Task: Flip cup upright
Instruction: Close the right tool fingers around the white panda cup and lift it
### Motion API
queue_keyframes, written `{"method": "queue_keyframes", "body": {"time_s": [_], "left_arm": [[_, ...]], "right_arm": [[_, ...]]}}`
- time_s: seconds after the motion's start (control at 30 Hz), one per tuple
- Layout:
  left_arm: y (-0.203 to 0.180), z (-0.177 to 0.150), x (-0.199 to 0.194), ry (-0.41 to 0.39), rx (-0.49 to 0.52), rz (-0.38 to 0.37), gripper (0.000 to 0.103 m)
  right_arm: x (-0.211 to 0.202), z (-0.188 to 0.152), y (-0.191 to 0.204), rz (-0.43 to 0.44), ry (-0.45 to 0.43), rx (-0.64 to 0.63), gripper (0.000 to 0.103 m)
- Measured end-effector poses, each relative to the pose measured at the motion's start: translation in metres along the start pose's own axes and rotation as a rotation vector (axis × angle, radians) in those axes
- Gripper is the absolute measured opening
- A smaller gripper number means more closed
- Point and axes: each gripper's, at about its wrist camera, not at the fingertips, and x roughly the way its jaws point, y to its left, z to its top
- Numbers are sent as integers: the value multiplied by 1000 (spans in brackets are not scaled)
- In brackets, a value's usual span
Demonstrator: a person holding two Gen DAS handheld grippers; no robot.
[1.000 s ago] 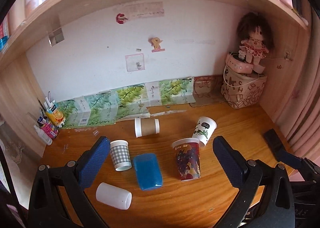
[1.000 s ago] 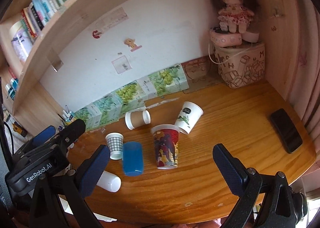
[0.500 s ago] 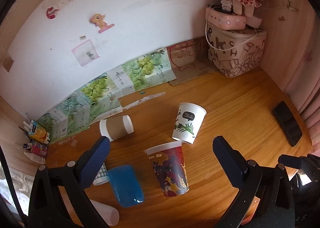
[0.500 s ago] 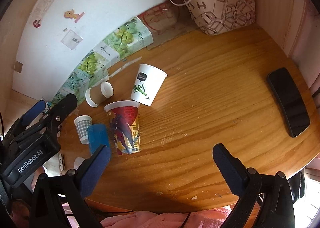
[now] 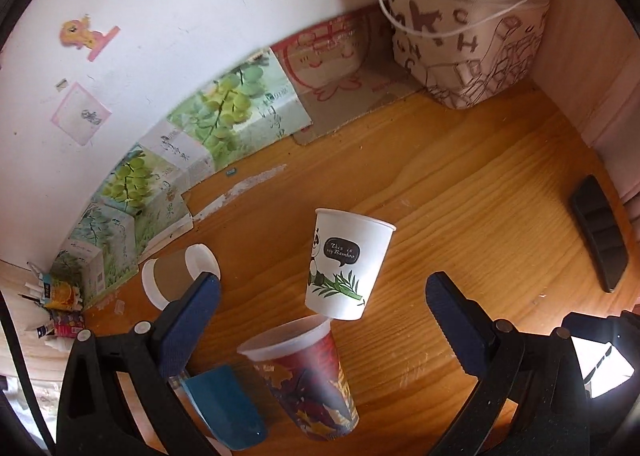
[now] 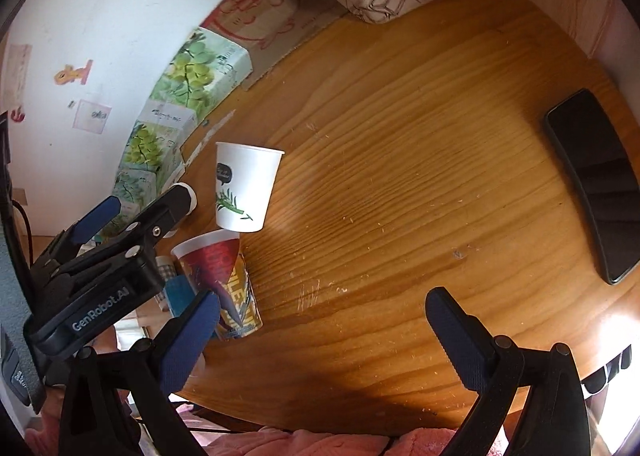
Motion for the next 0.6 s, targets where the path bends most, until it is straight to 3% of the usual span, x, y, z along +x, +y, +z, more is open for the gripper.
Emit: {"method": "queue_keyframes", "body": {"time_s": [0.37, 0.6], "left_arm": [[-3, 18, 55, 133, -8, 26, 102], [-1, 23, 79, 168, -25, 17, 102]], "right_arm": [[40, 36, -18, 117, 101, 99, 103], [61, 49, -25, 177, 152, 122, 103]]}}
